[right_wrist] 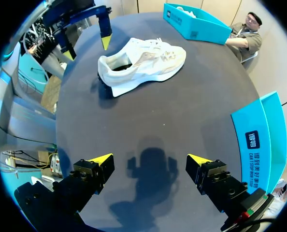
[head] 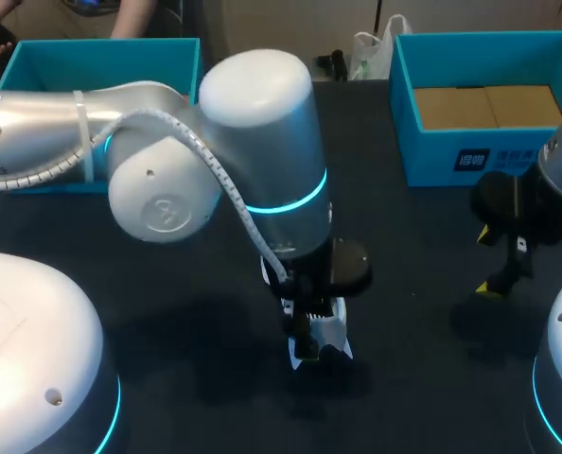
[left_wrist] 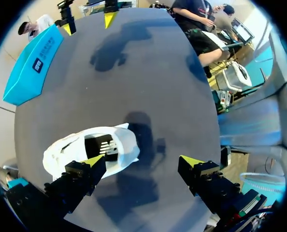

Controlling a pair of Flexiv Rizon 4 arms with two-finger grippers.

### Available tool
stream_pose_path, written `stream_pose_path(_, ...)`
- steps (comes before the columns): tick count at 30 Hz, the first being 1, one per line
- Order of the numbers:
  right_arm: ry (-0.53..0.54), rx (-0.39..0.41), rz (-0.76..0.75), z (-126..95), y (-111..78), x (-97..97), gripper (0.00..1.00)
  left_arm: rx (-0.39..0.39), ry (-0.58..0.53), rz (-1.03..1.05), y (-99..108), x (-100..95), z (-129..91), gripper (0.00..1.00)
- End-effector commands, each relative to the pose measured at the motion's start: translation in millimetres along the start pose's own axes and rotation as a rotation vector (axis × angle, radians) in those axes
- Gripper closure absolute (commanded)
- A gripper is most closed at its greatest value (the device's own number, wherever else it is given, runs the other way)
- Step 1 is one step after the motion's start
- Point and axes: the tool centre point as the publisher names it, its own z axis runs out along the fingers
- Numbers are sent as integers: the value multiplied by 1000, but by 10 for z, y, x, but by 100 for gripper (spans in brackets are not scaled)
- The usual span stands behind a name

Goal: Take the shoe out of the shoebox, open the shoe tongue, remove and reinsert the insole, then place the shoe into the shoebox

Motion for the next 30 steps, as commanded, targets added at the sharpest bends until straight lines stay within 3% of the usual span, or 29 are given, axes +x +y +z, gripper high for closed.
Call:
stream_pose_path(1,-2,3,0,9,7,7,0,-8,12,-36,-105,-75,190,0)
stream_pose_path(10,-2,3,0,9,7,7,0,-37,2,-132,-168,-153,446,0)
stream_pose_path(17,-2,3,0,9,7,7,0,-60,-36,-165,-178,-94,550,0)
stream_pose_path(30,-2,3,0,9,7,7,0,-57,-26,-230,-33,-135,721,0)
